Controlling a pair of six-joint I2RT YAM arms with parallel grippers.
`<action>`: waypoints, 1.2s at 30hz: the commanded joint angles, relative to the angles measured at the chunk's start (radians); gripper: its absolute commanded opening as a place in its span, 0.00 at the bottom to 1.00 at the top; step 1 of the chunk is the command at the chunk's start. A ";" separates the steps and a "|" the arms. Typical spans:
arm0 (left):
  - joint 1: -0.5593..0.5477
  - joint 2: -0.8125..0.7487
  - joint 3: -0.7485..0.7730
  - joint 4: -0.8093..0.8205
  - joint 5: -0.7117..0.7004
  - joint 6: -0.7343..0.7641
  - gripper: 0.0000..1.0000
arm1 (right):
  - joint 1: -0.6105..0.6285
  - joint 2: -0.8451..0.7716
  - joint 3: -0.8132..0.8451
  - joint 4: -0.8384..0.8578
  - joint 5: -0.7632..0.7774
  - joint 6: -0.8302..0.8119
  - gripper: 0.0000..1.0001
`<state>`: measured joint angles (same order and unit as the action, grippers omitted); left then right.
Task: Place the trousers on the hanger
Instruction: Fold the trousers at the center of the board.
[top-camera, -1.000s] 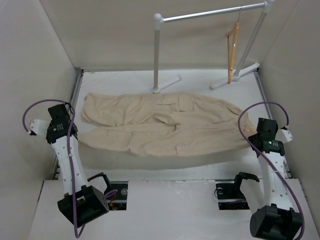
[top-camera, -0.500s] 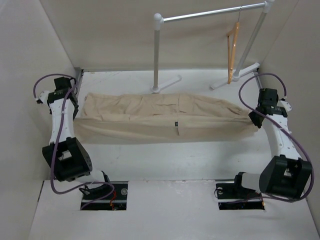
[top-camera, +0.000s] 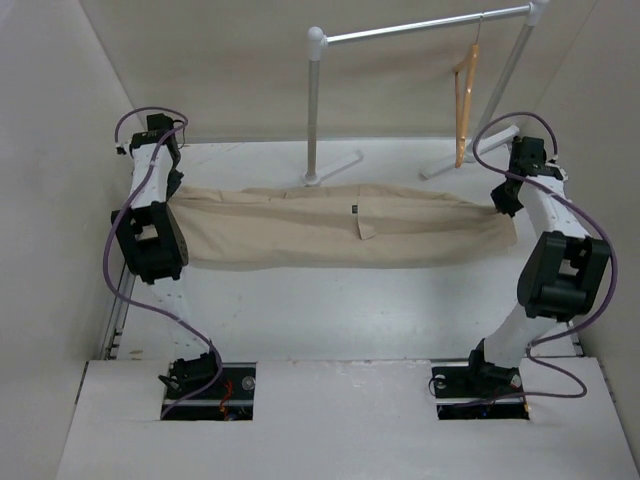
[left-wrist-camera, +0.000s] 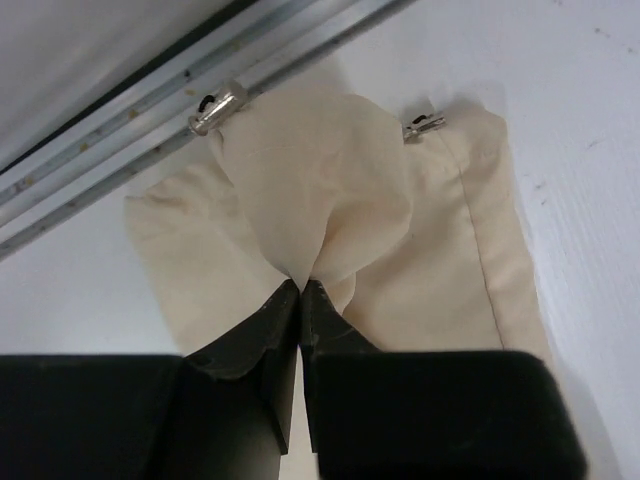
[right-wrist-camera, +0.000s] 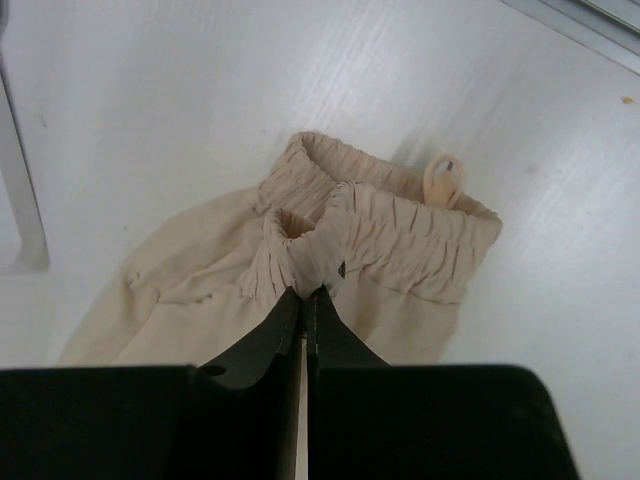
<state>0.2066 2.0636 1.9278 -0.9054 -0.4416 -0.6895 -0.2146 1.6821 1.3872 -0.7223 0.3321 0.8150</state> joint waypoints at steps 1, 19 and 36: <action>0.007 0.074 0.153 -0.026 -0.083 0.050 0.04 | -0.010 0.092 0.119 0.066 0.068 -0.028 0.06; 0.052 -0.403 -0.486 0.321 0.164 -0.051 0.56 | 0.046 -0.053 0.011 0.204 0.005 -0.017 0.77; 0.254 -0.574 -1.288 1.085 0.594 -0.459 0.60 | 0.228 -0.465 -0.540 0.420 -0.194 0.015 0.50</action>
<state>0.4591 1.4422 0.6304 0.0555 0.1200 -1.0977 0.0132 1.2785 0.8673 -0.3882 0.1715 0.8318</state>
